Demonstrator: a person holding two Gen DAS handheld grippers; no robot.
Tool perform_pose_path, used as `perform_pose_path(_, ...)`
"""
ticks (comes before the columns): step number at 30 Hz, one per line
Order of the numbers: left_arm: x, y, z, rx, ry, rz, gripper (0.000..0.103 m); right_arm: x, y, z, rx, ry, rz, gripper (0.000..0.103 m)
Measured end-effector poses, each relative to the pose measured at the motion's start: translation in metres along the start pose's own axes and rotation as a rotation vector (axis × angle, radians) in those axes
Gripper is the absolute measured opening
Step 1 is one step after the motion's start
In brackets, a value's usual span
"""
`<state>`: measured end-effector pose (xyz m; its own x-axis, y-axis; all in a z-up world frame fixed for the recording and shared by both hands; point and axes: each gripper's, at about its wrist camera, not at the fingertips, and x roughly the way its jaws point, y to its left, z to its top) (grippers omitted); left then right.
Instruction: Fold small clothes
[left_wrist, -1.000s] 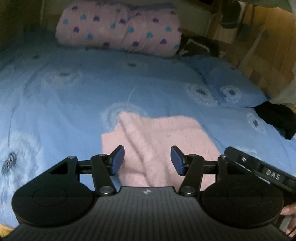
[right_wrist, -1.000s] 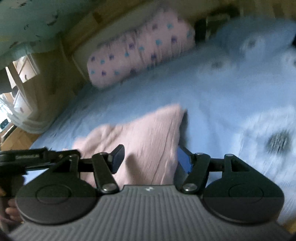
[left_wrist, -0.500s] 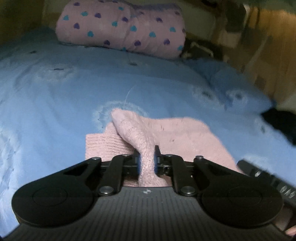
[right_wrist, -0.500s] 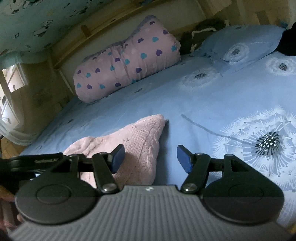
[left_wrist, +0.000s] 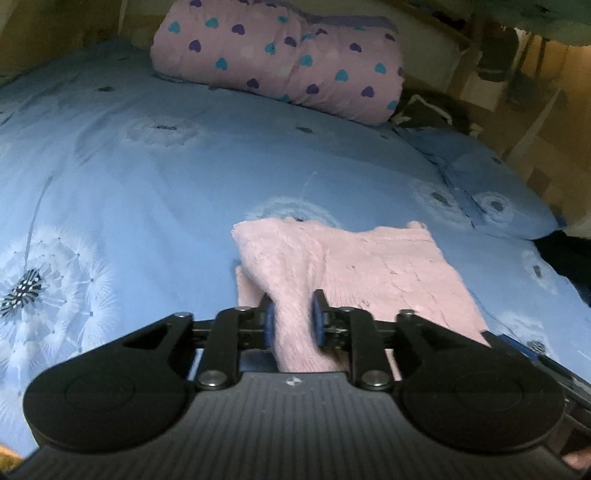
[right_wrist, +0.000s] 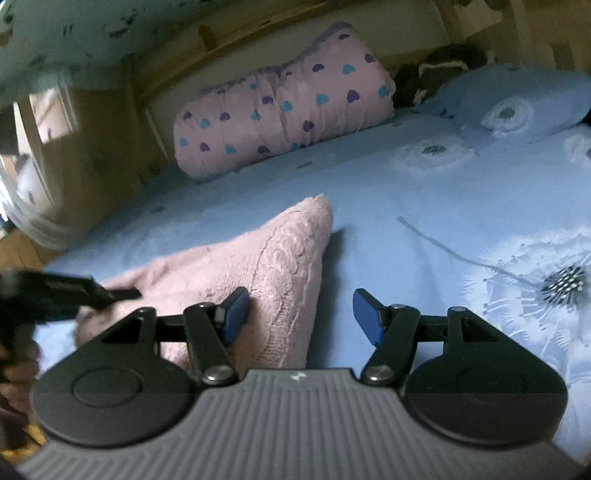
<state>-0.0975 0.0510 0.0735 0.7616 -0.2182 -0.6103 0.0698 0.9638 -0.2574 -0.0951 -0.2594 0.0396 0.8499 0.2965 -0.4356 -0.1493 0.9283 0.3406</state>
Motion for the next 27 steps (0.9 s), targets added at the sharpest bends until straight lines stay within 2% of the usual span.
perform_pose_path(1, -0.007, -0.001, -0.003, 0.000, 0.005, -0.010, 0.044, -0.002, 0.001, 0.001, -0.005, -0.002, -0.009, 0.066)
perform_pose_path(3, -0.019, -0.004, -0.011, 0.011, 0.015, -0.043, 0.053, -0.006, 0.003, 0.002, -0.008, -0.006, -0.028, 0.066)
perform_pose_path(6, -0.030, -0.011, -0.025, 0.057, 0.032, -0.040, 0.054, -0.021, 0.008, 0.001, -0.009, -0.041, -0.042, 0.066)
perform_pose_path(9, -0.025, -0.014, -0.037, 0.097, 0.085, 0.066, 0.054, -0.035, 0.018, -0.003, -0.010, -0.068, -0.020, 0.066)
perform_pose_path(12, -0.025, -0.014, -0.041, 0.146, 0.070, 0.115, 0.057, -0.032, 0.025, -0.007, -0.024, -0.014, -0.032, 0.066)
perform_pose_path(14, -0.026, -0.017, -0.045, 0.179, 0.056, 0.137, 0.060, -0.025, 0.022, -0.014, 0.005, 0.055, -0.048, 0.066)
perform_pose_path(16, -0.033, -0.019, -0.048, 0.191, 0.035, 0.137, 0.060, -0.021, 0.012, -0.024, 0.082, 0.107, -0.044, 0.067)
perform_pose_path(19, -0.045, -0.030, -0.053, 0.230, 0.014, 0.155, 0.063, -0.028, 0.003, -0.028, 0.159, 0.114, -0.027, 0.067)
perform_pose_path(20, -0.049, -0.033, -0.054, 0.240, 0.010, 0.162, 0.064, -0.032, 0.005, -0.027, 0.152, 0.109, -0.033, 0.067)
perform_pose_path(22, -0.058, -0.038, -0.059, 0.239, 0.014, 0.166, 0.074, -0.040, 0.011, -0.026, 0.117, 0.092, -0.046, 0.068)
perform_pose_path(27, -0.072, -0.042, -0.074, 0.199, 0.070, 0.116, 0.085, -0.056, 0.028, -0.024, 0.020, 0.077, -0.075, 0.072)
